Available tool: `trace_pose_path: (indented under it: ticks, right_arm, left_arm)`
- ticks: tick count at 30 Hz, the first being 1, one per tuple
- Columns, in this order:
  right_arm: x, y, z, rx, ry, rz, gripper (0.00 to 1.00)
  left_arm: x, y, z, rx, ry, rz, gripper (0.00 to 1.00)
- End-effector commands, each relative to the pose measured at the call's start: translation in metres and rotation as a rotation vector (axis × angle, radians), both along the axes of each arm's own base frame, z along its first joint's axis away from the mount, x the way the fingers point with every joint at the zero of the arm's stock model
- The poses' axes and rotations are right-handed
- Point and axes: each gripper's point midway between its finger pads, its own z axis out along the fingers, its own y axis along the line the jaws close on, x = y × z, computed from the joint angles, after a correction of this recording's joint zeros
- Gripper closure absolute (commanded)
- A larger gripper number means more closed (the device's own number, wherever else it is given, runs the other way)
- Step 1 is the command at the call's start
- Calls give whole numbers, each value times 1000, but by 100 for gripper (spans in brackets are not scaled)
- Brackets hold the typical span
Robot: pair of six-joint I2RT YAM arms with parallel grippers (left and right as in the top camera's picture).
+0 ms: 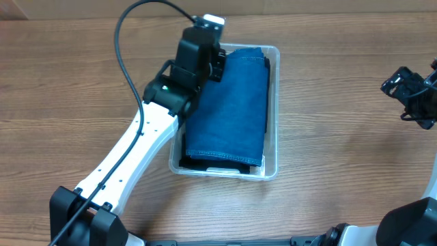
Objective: Pack container
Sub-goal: 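Press the denim cloth flat in the bin with the left gripper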
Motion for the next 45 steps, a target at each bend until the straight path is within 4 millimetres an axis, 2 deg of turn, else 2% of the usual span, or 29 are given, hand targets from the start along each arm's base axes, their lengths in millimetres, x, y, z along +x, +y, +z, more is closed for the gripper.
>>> trace_pose_path:
  ticks: [1, 5, 8, 11, 13, 14, 16, 17, 19, 20, 21, 23, 24, 25, 27, 29, 30, 31, 32, 33, 34, 36, 38, 40, 42, 45]
  right_arm:
    - [3, 1, 3, -3, -13, 8, 0]
    - [3, 1, 3, -3, -13, 8, 0]
    - [3, 1, 3, -3, -13, 8, 0]
    - [3, 1, 3, -3, -14, 8, 0]
    - [3, 0, 4, -3, -15, 8, 0]
    - [4, 0, 4, -4, -16, 7, 0]
    - [4, 0, 4, -4, -17, 8, 0]
    - [4, 0, 4, -5, -18, 7, 0]
    - [5, 0, 4, -7, -21, 8, 0]
    - [5, 0, 5, -7, -22, 8, 0]
    - [5, -1, 5, -8, -22, 7, 0]
    - [5, 0, 4, -7, -21, 7, 0]
    - [5, 0, 4, -7, -20, 7, 0]
    - [5, 0, 4, -6, -20, 7, 0]
    - [5, 0, 4, -7, -20, 7, 0]
    - [5, 0, 4, -7, -20, 7, 0]
    - [5, 0, 4, -6, -20, 7, 0]
    - [5, 0, 4, -6, -20, 7, 0]
    - [5, 0, 4, -6, -20, 7, 0]
    - [5, 0, 4, -7, -20, 7, 0]
    - [5, 0, 4, -7, -20, 7, 0]
    - [5, 0, 4, -7, -20, 7, 0]
    - [5, 0, 4, -6, -20, 8, 0]
    - [5, 0, 4, -7, -20, 7, 0]
    - [5, 0, 4, -6, -20, 8, 0]
    - [5, 0, 4, -6, -20, 8, 0]
  left_arm:
    - [2, -20, 10, 301, -141, -226, 96]
    - [8, -34, -22, 664, -198, -448, 96]
    - [7, -51, -49, 772, -191, -551, 91]
    - [3, -70, -89, 863, -149, -633, 94]
    - [-9, -75, -161, 908, 16, -703, 96]
    - [-18, -71, -196, 900, 121, -712, 96]
    - [-51, -52, -285, 876, 411, -709, 96]
    - [-68, -42, -316, 896, 518, -725, 96]
    - [-91, -24, -353, 963, 648, -746, 96]
    - [-95, -12, -365, 1008, 687, -716, 96]
    - [-92, -7, -367, 1024, 693, -664, 96]
    - [-84, -9, -360, 1007, 661, -633, 96]
    - [-77, -9, -352, 1009, 634, -605, 96]
    - [-63, -9, -333, 1022, 581, -548, 96]
    - [-33, -14, -271, 1011, 428, -428, 96]
    - [-15, -21, -211, 909, 294, -327, 92]
    - [-8, -21, -165, 803, 218, -241, 69]
    - [-8, -18, -140, 733, 182, -187, 54]
    - [-15, -14, -98, 606, 143, -118, 48]
    - [-22, -11, -80, 532, 137, -87, 48]
    - [-31, -9, -65, 451, 142, -56, 52]
    - [-50, -9, -54, 281, 204, -11, 62]
    - [-79, -21, -71, 97, 383, -7, 72]
    - [-103, -19, -95, -3, 552, 79, 82]
    - [-123, -6, -124, -31, 692, 221, 81]
    - [-142, -10, -158, -26, 829, 220, 72]
